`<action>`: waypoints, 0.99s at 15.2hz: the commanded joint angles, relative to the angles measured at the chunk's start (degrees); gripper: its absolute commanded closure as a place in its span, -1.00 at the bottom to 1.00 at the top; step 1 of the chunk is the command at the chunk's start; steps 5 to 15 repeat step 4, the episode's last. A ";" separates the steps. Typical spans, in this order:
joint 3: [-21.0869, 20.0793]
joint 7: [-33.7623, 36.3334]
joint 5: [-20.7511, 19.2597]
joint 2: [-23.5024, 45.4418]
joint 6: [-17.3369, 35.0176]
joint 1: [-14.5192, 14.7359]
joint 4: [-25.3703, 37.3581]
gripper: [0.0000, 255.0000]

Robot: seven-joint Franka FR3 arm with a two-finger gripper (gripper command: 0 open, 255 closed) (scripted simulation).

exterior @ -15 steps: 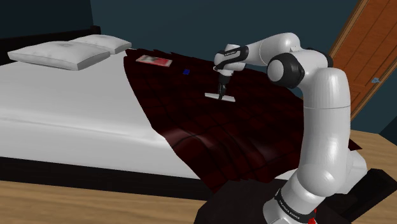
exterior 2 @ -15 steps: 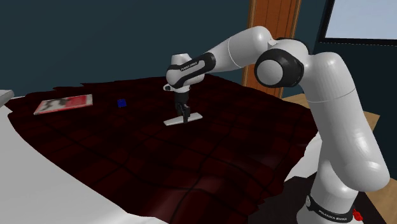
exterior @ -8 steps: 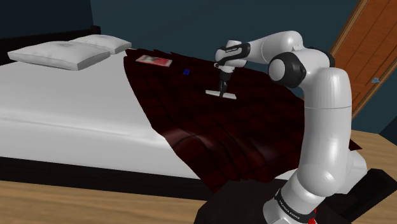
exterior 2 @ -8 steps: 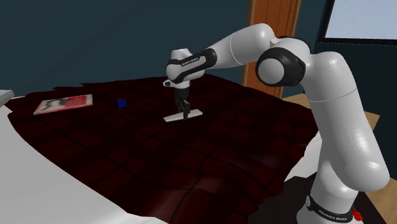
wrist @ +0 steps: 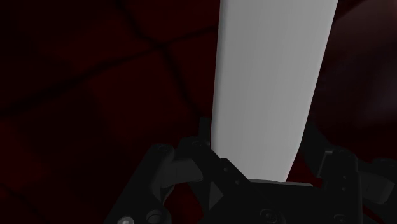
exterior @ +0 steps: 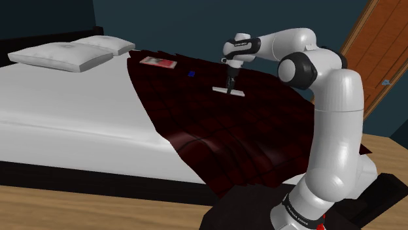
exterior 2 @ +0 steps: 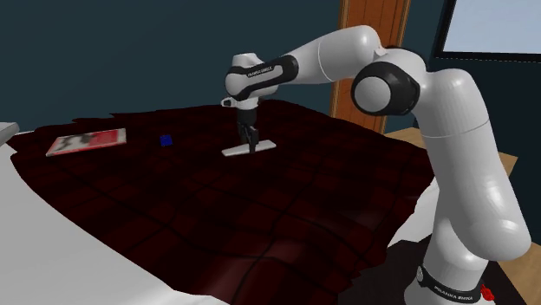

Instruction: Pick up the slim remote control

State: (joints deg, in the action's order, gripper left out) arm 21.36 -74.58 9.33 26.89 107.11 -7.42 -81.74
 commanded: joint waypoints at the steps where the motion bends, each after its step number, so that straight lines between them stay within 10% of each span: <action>1: 0.08 0.08 -0.14 -0.31 -1.45 -0.06 1.16 1.00; 15: 0.12 0.12 -0.19 -0.39 -2.29 -0.11 1.93 1.00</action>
